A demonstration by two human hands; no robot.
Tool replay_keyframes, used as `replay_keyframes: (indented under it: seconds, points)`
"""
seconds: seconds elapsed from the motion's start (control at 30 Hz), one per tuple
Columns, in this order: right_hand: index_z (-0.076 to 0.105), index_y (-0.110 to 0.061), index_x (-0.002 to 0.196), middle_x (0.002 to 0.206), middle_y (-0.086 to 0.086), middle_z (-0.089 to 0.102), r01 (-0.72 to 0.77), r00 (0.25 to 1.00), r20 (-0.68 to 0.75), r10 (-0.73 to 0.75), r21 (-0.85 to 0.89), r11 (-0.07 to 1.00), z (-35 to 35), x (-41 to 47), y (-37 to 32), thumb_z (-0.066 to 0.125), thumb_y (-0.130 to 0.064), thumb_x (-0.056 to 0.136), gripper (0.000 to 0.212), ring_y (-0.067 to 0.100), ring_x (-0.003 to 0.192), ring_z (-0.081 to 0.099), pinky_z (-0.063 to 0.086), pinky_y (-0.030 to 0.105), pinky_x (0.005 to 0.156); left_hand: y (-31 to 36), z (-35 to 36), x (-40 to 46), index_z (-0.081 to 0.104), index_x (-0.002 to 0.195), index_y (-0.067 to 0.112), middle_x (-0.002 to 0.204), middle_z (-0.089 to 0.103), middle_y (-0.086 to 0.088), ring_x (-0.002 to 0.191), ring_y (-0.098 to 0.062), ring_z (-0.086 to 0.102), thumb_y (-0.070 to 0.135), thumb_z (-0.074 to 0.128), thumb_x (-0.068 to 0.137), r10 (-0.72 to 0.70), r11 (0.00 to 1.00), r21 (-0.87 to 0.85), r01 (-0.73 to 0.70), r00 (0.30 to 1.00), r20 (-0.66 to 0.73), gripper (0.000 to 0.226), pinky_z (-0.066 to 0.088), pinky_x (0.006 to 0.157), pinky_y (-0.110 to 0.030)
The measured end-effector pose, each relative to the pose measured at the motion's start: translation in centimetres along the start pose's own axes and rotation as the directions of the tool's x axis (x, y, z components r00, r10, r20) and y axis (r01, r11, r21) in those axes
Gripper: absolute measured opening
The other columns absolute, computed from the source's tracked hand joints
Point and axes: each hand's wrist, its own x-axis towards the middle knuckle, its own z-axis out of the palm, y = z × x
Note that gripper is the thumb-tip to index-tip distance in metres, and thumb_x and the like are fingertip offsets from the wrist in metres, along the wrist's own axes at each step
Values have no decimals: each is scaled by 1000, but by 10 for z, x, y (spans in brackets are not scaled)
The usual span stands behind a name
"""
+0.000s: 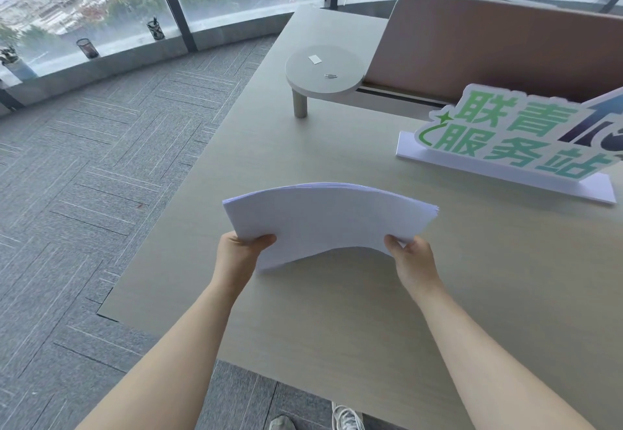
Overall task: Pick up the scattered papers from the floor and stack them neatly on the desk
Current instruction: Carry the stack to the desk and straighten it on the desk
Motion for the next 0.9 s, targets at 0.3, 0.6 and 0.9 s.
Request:
replay_keyframes:
  seconds: [0.3,0.6,0.9]
  points:
    - [63,-12,83,82,13,69,97,995,-13,-99,-101,990,-13,7,-37,62,-17,89,8,15,69,53,42,28,65,9,0,-8,68,63,13,59,66,8,65,-21,57,4,77,62,-40,993,-109,37,999,-28,13,46,61,-29]
    - [61,-21,97,85,2,67,-116,990,0,144,590,799,-2,-14,-70,60,-19,92,5,20,69,62,51,29,60,14,-13,-22,74,87,9,83,75,-5,79,-27,66,11,76,54,-190,929,-316,192,981,37,32,50,73,-35]
    - [60,-10,92,72,3,59,-84,996,60,70,270,959,74,-67,-87,55,-10,94,5,10,49,57,45,24,41,13,3,-35,66,108,7,101,75,-5,92,-25,69,-6,71,74,-287,803,-536,261,957,37,36,54,83,-35]
